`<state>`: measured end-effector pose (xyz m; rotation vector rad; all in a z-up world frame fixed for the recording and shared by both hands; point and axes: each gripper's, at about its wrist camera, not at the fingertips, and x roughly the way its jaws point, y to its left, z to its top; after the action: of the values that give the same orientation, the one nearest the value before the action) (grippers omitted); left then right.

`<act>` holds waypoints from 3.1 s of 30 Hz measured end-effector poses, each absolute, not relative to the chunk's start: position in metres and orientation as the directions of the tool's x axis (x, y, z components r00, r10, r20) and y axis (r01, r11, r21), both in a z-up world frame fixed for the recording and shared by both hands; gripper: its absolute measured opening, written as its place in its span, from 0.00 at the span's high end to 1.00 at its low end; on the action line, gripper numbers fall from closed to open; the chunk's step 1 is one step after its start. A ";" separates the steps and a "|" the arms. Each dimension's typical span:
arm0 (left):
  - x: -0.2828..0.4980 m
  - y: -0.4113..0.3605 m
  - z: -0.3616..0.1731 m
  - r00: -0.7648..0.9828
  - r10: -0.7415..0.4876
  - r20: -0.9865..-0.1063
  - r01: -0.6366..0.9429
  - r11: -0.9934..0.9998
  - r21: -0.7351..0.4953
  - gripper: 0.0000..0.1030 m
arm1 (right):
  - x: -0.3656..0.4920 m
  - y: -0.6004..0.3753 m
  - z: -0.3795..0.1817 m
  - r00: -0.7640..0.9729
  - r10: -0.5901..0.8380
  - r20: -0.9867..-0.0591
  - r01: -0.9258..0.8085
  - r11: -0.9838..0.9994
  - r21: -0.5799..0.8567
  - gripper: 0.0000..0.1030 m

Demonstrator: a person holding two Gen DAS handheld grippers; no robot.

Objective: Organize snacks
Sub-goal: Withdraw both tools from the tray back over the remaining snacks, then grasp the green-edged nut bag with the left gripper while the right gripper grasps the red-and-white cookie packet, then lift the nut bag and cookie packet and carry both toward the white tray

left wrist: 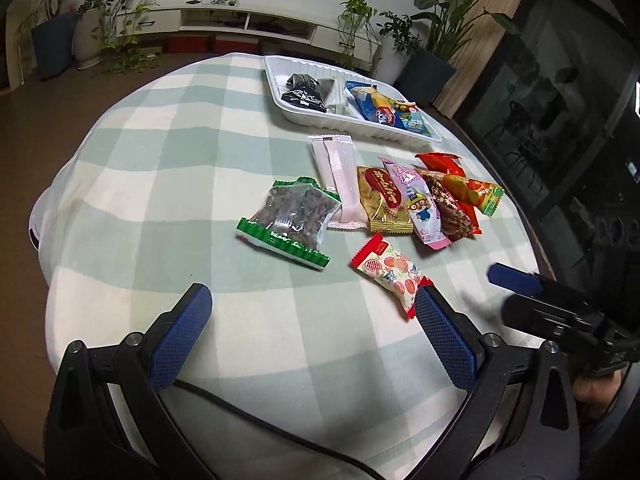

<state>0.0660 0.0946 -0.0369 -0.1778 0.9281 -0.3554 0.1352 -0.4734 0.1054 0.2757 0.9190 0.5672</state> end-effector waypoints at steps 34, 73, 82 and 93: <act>0.120 0.067 -0.036 0.486 -0.240 -0.841 0.344 0.936 -0.068 0.01 | 0.161 -0.410 0.072 0.404 0.333 -0.852 -0.495 0.863 0.103 0.62; 0.152 0.062 -0.058 0.377 -0.276 -0.884 0.369 0.920 -0.130 0.70 | 0.141 -0.454 0.073 0.384 0.412 -0.827 -0.406 0.879 0.249 0.64; 0.134 0.070 -0.037 0.376 -0.512 -0.772 0.351 0.850 -0.393 0.70 | 0.145 -0.477 0.079 0.373 0.529 -0.762 -0.337 0.843 0.420 0.64; 0.142 0.072 -0.017 0.402 -0.639 -0.656 0.341 0.770 -0.540 0.70 | 0.161 -0.523 0.099 0.427 0.608 -0.670 -0.244 0.790 0.562 0.64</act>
<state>0.1424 0.0718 -0.0174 -0.3452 0.9756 -0.6346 0.1610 -0.5233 0.0987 0.4130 0.9968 0.5513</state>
